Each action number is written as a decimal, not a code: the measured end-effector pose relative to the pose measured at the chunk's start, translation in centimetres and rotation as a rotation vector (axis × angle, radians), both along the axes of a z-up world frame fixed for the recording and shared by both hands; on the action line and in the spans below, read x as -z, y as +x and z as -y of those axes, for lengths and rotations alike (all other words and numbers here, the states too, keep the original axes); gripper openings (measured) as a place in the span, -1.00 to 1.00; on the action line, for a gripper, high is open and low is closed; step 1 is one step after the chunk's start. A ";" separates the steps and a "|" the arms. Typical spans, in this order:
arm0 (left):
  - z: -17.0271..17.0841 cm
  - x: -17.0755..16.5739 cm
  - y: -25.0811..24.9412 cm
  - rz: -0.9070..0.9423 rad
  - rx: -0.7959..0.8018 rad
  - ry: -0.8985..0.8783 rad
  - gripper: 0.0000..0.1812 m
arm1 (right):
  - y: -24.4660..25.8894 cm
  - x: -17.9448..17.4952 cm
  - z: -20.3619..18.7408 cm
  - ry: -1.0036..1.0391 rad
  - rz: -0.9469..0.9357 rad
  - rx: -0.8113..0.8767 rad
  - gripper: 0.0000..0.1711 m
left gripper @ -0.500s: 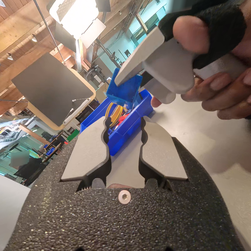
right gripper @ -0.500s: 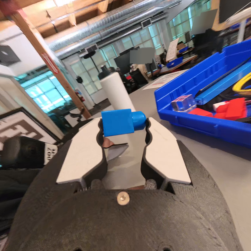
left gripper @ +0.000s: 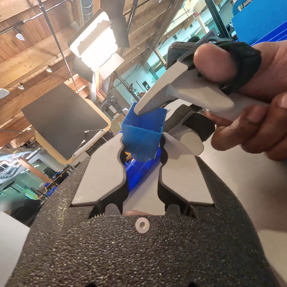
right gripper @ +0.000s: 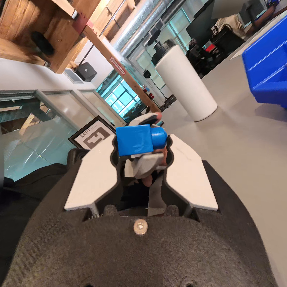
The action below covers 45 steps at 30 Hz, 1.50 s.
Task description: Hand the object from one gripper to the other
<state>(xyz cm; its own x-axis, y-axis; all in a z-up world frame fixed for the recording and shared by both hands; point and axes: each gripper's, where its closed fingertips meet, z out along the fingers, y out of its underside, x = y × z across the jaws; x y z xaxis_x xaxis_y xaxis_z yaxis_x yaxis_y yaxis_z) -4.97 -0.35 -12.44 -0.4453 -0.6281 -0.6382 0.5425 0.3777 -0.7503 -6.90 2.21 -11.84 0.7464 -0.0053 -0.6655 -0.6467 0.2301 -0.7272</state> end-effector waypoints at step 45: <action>-0.9 0.8 -2.0 -0.015 0.292 0.084 -0.35 | -2.4 0.2 0.0 -0.071 0.134 -0.106 -0.96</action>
